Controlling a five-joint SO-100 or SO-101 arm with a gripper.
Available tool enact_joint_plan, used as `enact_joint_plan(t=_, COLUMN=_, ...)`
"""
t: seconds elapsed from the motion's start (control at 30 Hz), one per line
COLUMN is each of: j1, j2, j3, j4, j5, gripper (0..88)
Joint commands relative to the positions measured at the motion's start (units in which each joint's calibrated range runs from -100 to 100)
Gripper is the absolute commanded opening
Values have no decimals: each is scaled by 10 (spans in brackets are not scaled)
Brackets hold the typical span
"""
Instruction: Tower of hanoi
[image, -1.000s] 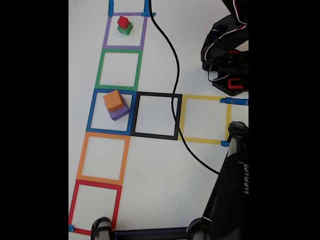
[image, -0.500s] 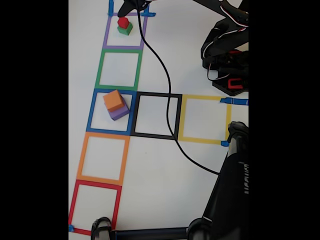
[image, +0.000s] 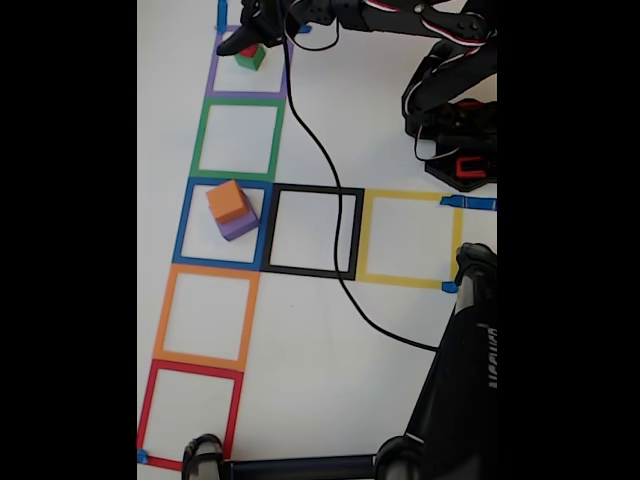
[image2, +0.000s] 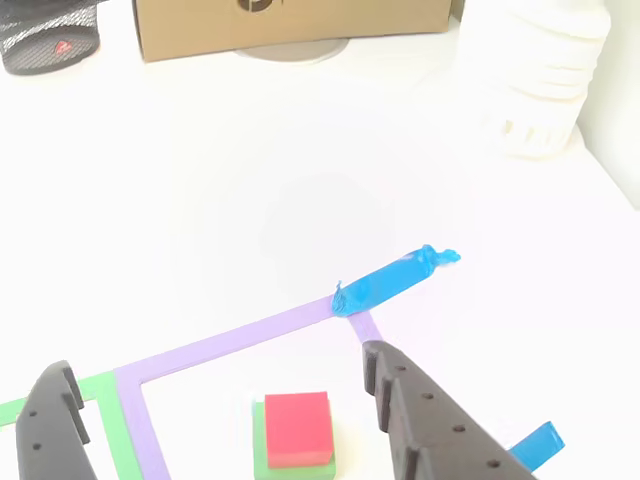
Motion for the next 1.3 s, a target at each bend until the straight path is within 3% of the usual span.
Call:
enact_joint_plan(t=0.0, j1=22, j2=62, j3=-5, j4=-113, j5=0, gripper=342)
enact_joint_plan(t=0.3, j1=85, j2=187, j3=-6, j4=-246, j5=0, gripper=340)
enact_joint_plan(t=1.03, j1=20, j2=360, j3=49, j4=-523, j5=0, gripper=314)
enact_joint_plan(t=1.27, j1=40, j2=400, j3=43, j4=-547, j5=0, gripper=302)
